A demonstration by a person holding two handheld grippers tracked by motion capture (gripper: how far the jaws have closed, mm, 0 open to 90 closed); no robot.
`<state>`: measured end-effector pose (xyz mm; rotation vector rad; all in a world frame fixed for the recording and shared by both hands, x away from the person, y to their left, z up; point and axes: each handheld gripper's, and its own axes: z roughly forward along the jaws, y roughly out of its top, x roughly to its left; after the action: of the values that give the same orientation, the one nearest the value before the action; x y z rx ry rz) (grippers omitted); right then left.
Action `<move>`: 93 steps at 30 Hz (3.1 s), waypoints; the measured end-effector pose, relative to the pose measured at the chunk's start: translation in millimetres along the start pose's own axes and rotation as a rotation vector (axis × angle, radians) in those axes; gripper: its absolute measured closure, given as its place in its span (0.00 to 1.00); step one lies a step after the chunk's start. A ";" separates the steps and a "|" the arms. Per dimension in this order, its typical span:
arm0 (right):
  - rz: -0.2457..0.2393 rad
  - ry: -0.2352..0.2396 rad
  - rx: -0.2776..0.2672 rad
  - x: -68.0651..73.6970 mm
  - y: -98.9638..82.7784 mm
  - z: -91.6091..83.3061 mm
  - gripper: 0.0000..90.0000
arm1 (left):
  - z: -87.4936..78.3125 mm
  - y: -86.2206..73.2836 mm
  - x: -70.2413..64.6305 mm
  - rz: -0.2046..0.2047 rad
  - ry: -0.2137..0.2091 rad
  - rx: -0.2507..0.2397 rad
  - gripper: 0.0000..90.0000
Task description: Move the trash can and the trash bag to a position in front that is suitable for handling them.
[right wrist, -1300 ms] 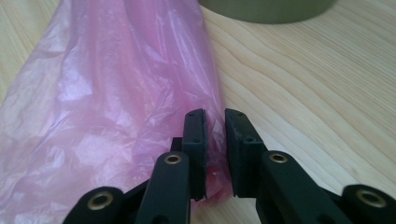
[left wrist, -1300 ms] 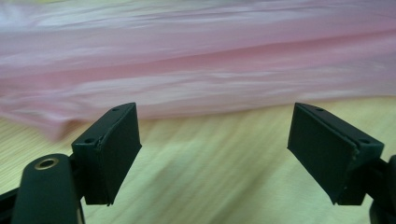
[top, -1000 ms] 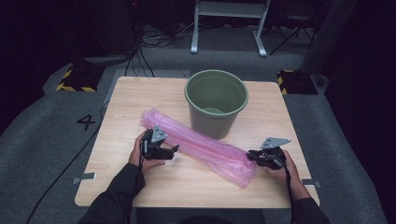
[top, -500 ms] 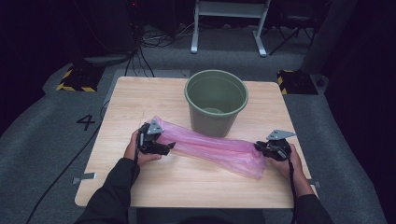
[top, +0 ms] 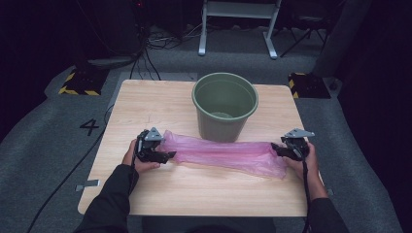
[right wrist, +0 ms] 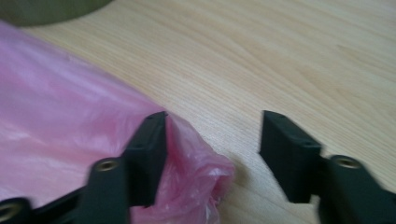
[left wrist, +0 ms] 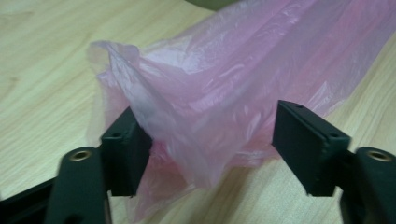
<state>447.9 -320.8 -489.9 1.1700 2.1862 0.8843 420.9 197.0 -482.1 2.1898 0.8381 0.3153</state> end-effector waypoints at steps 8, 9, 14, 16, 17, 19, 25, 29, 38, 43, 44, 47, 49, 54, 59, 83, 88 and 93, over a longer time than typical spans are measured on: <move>0.131 0.023 -0.160 -7.6 6.0 -50.9 0.29 | 8.2 -6.8 -8.4 0.035 -0.013 0.060 0.47; 0.135 0.035 -0.181 -6.6 7.0 -57.7 0.29 | 8.4 -8.2 -9.2 0.037 -0.006 0.063 0.47; 0.081 0.129 -0.202 22.7 8.8 -78.9 0.28 | 5.9 -14.3 -12.7 0.021 0.014 0.045 0.48; 0.042 0.174 -0.171 40.7 4.5 -77.9 0.28 | 5.1 -15.9 -15.5 0.021 0.014 0.040 0.49; 0.030 0.185 -0.155 47.6 2.4 -76.2 0.28 | 4.7 -16.5 -17.7 0.027 0.020 0.041 0.49; 0.001 0.209 -0.112 64.5 -4.6 -67.4 0.28 | 4.1 -17.4 -20.3 0.029 0.020 0.040 0.49; -0.032 0.189 -0.014 79.3 -10.5 -36.7 0.26 | 1.7 -19.4 -30.6 0.015 0.007 0.043 0.49; -0.010 0.159 0.003 74.7 -7.5 -18.9 0.27 | 2.5 -19.5 -39.8 0.028 -0.006 0.039 0.49; 0.018 0.154 -0.009 59.6 -3.9 -0.2 0.47 | 2.4 -19.9 -50.1 0.042 -0.048 0.041 0.49; -0.013 0.178 -0.008 54.5 0.4 3.2 0.64 | -1.0 -20.4 -49.8 0.036 -0.081 0.024 0.43; -0.016 0.180 -0.006 52.8 1.5 4.0 0.67 | -4.6 -20.0 -48.9 0.029 -0.087 -0.004 0.38; -0.010 0.190 -0.005 48.1 4.1 7.1 0.76 | -18.0 -18.5 -44.3 0.002 -0.059 -0.077 0.25; -0.022 0.199 -0.014 45.4 5.3 9.7 0.83 | -31.9 -19.6 -37.6 -0.017 -0.065 -0.135 0.22; -0.019 0.195 -0.007 40.9 11.0 16.0 0.96 | -46.2 -26.4 -16.5 -0.083 0.055 -0.154 0.23; -0.050 0.163 -0.012 41.3 14.7 20.3 0.99 | -36.3 -34.5 6.9 -0.140 0.116 -0.080 0.23; -0.115 0.131 -0.177 38.7 20.7 -3.3 1.00 | -20.1 -47.3 10.4 -0.095 0.151 0.021 0.19; -0.150 0.192 -0.142 41.8 21.3 -4.2 0.96 | -19.9 -47.4 10.2 -0.096 0.151 0.020 0.19; -0.167 0.227 -0.089 47.9 19.6 -7.3 0.68 | -19.9 -47.3 10.0 -0.098 0.154 0.020 0.19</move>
<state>429.1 -273.8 -476.5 0.8668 2.3553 1.0736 397.2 238.5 -503.4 2.1554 1.0333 0.4330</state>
